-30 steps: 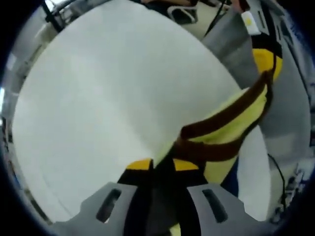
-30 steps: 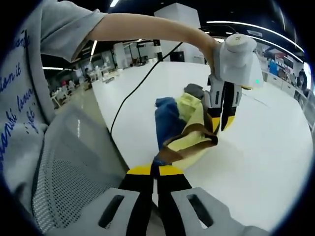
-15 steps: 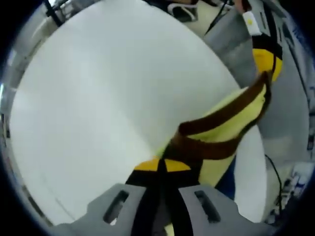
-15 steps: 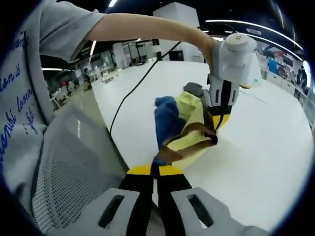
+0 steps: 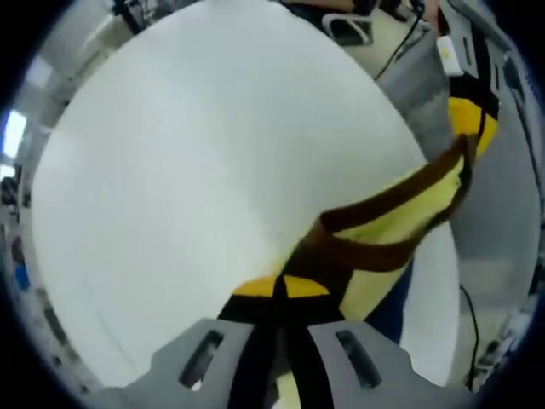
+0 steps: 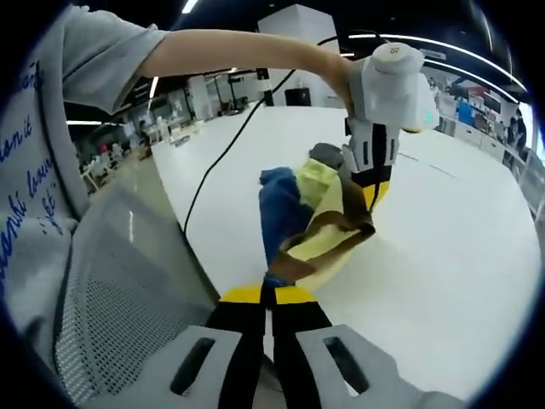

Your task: Fold the garment on the visible template until the final outline fits inside the template.

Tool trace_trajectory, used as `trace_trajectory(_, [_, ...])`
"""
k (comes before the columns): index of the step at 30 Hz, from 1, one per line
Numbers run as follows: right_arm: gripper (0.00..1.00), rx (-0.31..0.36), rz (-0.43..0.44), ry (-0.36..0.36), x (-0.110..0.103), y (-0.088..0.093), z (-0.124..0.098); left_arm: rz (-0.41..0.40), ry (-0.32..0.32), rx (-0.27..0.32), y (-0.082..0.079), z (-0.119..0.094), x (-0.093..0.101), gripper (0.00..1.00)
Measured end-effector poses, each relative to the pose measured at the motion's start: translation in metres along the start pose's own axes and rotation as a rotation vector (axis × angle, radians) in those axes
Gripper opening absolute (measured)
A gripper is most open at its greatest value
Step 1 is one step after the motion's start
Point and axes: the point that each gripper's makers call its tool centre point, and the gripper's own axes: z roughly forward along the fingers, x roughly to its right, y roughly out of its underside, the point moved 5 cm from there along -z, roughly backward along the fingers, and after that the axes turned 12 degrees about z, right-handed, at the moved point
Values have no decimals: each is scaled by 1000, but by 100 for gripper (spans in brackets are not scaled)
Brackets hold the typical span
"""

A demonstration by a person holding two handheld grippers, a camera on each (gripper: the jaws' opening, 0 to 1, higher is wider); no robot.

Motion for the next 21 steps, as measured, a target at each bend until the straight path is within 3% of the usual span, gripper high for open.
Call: trace_trajectory(21, [2,-1,6,108,33,-9,-12,-98,-199,61,20,-54,13,0])
